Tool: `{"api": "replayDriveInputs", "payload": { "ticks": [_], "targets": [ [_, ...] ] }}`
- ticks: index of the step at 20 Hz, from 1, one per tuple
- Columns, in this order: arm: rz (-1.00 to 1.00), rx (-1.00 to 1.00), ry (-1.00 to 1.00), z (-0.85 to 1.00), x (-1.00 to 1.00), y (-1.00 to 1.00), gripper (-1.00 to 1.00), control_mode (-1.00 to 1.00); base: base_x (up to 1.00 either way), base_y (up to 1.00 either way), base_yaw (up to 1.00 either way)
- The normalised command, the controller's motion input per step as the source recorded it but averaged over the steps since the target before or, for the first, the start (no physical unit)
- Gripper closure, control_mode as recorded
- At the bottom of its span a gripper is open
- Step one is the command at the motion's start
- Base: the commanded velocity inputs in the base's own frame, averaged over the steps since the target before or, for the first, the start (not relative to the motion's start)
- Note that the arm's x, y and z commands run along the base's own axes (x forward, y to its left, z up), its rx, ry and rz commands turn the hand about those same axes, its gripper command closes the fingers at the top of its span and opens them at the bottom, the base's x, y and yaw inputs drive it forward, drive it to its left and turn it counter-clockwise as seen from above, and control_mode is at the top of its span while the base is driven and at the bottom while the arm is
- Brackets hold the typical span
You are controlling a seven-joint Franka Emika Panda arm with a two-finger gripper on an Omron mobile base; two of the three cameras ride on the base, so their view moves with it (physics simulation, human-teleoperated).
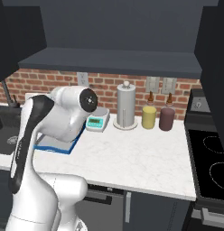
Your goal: Pick the kettle from the counter and place it on the tray. Then pick the mug from the cabinet and place it on the tray. Then close the cabinet doors.
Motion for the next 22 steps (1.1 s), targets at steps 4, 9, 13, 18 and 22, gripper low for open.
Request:
{"api": "replayDriveInputs", "payload": {
  "ticks": [4,9,13,18,22],
  "targets": [
    [0.41,0.28,-0.02,-0.42,0.09,0.23,1.00,-1.00,0.00,0.00,0.00],
    [0.31,0.18,-0.05,-0.32,0.29,0.22,1.00,-1.00,0.00,0.00,0.00],
    [0.26,0.01,-0.15,-0.28,0.22,0.21,1.00,-1.00,0.00,0.00,0.00],
    [0.18,-0.06,-0.26,-0.30,0.00,0.06,1.00,-1.00,0.00,0.00,0.00],
    [0.06,-0.09,-0.24,-0.36,0.06,0.06,1.00,-1.00,0.00,0.00,0.00]
  ]
}}
